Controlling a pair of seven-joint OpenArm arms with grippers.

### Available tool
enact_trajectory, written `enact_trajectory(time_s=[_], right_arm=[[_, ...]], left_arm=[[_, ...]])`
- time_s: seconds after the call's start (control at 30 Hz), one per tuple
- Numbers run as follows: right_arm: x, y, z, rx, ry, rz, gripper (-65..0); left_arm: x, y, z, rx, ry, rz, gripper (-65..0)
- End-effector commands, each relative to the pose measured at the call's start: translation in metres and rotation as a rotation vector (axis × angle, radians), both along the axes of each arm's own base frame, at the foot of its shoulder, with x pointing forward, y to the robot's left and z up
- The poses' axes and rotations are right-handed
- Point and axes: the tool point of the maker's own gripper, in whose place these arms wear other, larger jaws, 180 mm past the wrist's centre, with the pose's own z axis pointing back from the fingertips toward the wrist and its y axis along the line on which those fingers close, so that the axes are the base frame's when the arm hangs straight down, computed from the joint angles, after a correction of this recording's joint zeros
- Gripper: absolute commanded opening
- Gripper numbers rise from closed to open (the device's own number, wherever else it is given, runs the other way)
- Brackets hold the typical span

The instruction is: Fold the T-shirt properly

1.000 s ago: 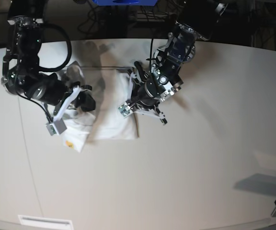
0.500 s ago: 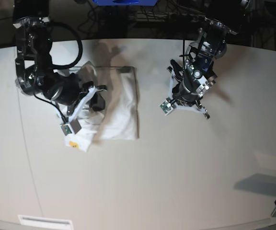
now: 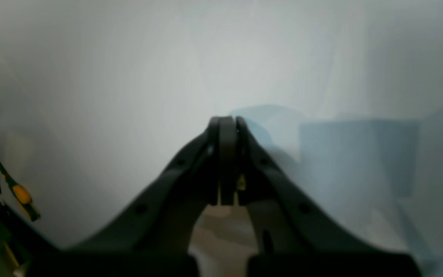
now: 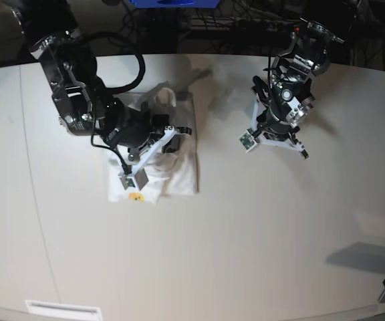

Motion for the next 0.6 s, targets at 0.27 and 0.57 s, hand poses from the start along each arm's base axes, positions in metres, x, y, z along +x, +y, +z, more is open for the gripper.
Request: enact_trajectory(time_s=[0.27,0.57], right_arm=[[0.001,0.002,-0.018,-0.184,-0.035,-0.051,-65.0],[0.001,0.014,-0.016,-0.259,-0.111,-0.088,-65.0]], left_arm=[[-0.012,0.015,-0.004,0.042,0.036,0.006,-65.0],[-0.013,0.012,-0.005,0.033,0.038,0.007,-65.0]])
